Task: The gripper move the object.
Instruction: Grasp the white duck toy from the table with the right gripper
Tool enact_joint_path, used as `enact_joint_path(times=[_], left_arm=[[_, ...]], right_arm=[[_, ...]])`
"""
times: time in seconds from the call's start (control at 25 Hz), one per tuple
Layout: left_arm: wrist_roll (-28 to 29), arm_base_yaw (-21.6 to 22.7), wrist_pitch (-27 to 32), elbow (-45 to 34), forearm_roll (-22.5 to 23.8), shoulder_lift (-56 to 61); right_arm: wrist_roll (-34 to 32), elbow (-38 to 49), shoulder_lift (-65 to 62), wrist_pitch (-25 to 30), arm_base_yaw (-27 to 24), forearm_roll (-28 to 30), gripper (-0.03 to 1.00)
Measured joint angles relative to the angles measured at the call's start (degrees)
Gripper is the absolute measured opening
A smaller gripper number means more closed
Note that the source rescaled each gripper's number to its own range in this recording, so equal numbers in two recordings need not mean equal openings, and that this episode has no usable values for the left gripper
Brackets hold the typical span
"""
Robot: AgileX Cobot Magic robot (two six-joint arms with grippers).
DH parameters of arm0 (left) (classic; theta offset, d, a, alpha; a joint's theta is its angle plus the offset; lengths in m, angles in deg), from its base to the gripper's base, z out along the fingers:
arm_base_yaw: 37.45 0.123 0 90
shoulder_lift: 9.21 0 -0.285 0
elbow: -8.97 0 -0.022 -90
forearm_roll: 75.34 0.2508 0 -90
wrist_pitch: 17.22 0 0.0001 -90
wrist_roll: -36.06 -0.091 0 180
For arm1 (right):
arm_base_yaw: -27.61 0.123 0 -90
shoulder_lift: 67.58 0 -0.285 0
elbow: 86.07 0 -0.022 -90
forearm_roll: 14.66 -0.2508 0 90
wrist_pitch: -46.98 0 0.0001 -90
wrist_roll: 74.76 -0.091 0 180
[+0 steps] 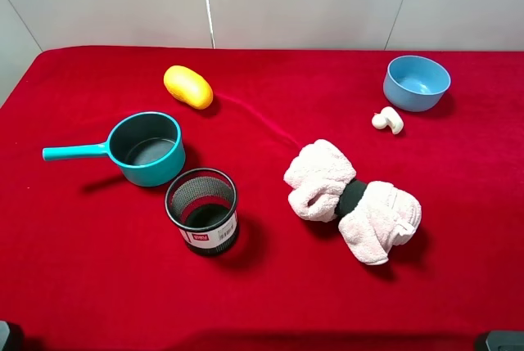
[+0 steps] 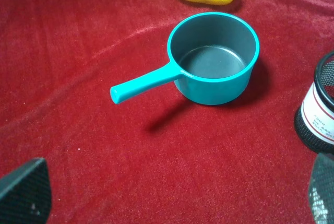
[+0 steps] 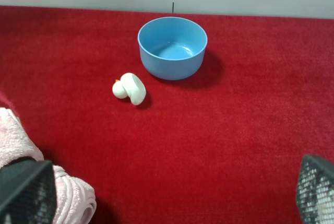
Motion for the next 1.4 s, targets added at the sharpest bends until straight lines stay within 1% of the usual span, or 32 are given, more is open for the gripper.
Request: enact_joint_path(times=[0.76, 1.0, 1.2, 1.4], left_arm=[[0.0, 0.0, 0.0, 0.0, 0.0, 0.0], [0.0, 0.0, 0.0, 0.0, 0.0, 0.0], [0.0, 0.0, 0.0, 0.0, 0.0, 0.0], [0.0, 0.0, 0.0, 0.0, 0.0, 0.0]], right_arm=[[0.0, 0.0, 0.0, 0.0, 0.0, 0.0, 1.0], [0.0, 0.0, 0.5, 0.2, 0.0, -1.3, 1.0], [0.0, -2.9, 9.1, 1.6, 0.0, -3.7, 1.0], [0.0, -7.0, 20.4, 1.6, 0.0, -4.1, 1.0]])
